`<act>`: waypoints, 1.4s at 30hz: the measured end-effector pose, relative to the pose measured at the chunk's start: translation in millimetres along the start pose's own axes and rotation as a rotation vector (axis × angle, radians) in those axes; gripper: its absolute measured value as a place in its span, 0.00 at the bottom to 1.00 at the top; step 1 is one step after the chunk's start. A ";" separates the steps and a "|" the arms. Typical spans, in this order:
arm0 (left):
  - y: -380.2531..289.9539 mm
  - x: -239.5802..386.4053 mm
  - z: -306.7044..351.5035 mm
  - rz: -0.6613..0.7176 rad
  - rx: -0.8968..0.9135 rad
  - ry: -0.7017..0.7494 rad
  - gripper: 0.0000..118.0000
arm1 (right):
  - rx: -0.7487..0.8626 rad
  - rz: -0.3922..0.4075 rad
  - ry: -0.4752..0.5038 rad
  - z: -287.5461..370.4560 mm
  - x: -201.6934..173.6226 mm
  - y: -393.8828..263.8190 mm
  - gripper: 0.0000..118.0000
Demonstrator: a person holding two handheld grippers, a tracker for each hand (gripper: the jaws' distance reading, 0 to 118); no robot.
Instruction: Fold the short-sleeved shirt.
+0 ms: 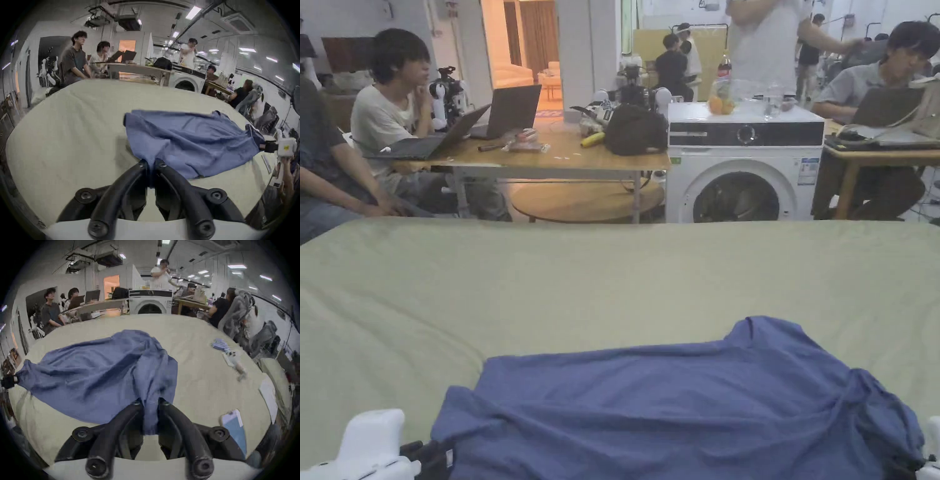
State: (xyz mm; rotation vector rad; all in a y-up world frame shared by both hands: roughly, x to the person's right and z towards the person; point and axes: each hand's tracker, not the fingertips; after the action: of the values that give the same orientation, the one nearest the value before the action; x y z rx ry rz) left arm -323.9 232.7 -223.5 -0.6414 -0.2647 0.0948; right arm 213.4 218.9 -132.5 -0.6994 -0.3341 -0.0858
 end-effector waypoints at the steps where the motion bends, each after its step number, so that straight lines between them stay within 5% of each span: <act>1: -8.1 -6.5 11.5 0.027 0.000 0.007 0.02 | -0.008 -0.015 -0.016 10.2 6.3 -10.9 0.08; 4: -41.7 -19.2 42.0 0.109 -0.062 -0.040 0.02 | -0.060 -0.123 0.024 39.9 22.7 -52.4 0.08; 11: -106.4 -23.7 70.7 0.138 -0.130 -0.050 0.03 | -0.067 -0.096 0.015 62.3 27.4 -112.7 0.14; 12: -108.7 -22.0 72.2 0.144 -0.126 -0.012 0.13 | -0.072 -0.080 -0.018 62.1 28.3 -113.9 0.23; 14: -106.0 -19.0 79.0 0.144 -0.097 -0.012 0.58 | -0.059 -0.097 -0.006 69.5 34.3 -113.4 0.50; 15: -101.4 -14.6 85.1 0.132 -0.038 -0.040 0.64 | -0.018 -0.112 0.019 76.0 36.3 -111.3 0.51; 20: -70.8 26.8 105.7 -0.015 0.124 -0.002 0.64 | 0.128 0.007 0.070 102.0 17.9 -86.0 0.51; 27: -29.3 80.1 119.8 -0.143 0.342 -0.057 0.59 | 0.253 0.093 0.289 120.1 -40.6 -40.4 0.51; 29: -24.8 85.8 116.3 -0.154 0.317 -0.064 0.45 | 0.257 0.124 0.309 117.5 -54.6 -35.6 0.44; 30: -23.5 89.5 114.6 -0.162 0.299 -0.069 0.31 | 0.255 0.138 0.328 116.7 -61.5 -33.3 0.33; 31: -23.9 91.5 113.5 -0.174 0.284 -0.086 0.05 | 0.250 0.140 0.341 115.1 -67.2 -32.0 0.13; 32: -25.0 92.5 112.9 -0.182 0.281 -0.091 0.00 | 0.251 0.135 0.337 111.0 -71.7 -32.9 0.01; 39: -5.9 68.4 90.6 -0.080 0.208 -0.079 0.00 | 0.232 0.161 0.397 95.2 -81.8 -39.1 0.00; 42: 37.7 38.5 27.7 -0.030 -0.035 -0.094 0.04 | 0.203 0.141 0.406 87.0 -74.0 -41.5 0.00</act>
State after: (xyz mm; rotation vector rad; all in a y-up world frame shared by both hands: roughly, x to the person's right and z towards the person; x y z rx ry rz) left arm -294.7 285.3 -216.7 -0.6679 -0.3674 0.0921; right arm 112.1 240.8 -69.2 -0.4879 0.0959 -0.0569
